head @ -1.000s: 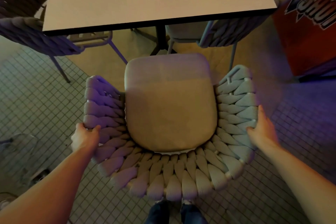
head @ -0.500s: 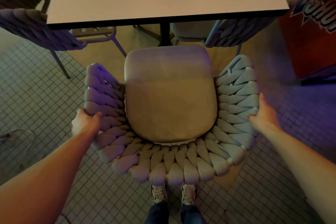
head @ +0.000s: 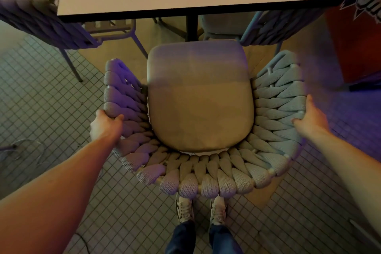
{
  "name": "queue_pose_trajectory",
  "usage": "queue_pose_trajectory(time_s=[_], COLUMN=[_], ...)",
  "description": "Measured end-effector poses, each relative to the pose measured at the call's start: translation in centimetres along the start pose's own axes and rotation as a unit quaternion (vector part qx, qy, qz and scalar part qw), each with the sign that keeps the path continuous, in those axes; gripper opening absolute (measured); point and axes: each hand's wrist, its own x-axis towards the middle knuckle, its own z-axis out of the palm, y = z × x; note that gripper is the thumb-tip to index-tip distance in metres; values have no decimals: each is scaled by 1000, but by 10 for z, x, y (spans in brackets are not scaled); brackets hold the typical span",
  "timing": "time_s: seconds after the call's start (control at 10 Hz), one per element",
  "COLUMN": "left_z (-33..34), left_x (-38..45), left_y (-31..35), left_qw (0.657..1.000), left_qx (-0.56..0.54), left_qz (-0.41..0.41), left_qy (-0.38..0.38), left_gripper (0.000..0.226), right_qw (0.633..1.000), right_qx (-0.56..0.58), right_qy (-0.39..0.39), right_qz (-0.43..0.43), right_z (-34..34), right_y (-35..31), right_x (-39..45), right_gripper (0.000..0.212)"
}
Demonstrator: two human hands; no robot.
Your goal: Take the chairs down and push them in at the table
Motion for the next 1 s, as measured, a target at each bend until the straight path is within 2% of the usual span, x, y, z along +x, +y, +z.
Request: queue_pose_trajectory(time_s=[0.4, 0.6, 0.7, 0.8, 0.9, 1.0], left_z=[1, -6, -5, 2, 7, 21], left_x=[-3, -8, -19, -39, -57, -82], left_y=[0, -10, -21, -26, -8, 20], left_qw=[1000, 999, 992, 961, 954, 947], left_qx=[0, -23, 45, 116, 64, 32], left_qz=[5, 37, 115, 242, 291, 313], left_qy=[-3, -18, -4, 61, 36, -68], left_gripper=[46, 48, 64, 68, 58, 56], right_qw=[1000, 998, 986, 984, 987, 988], right_qx=[-15, 46, -30, -36, 22, 67], right_qy=[1, 33, 133, 139, 137, 112], right_qz=[-15, -17, -91, -105, -85, -87], right_z=[2, 11, 35, 55, 54, 44], right_y=[2, 7, 13, 15, 18, 29], right_x=[2, -23, -53, -81, -97, -100], right_gripper=[90, 85, 84, 88, 81, 76])
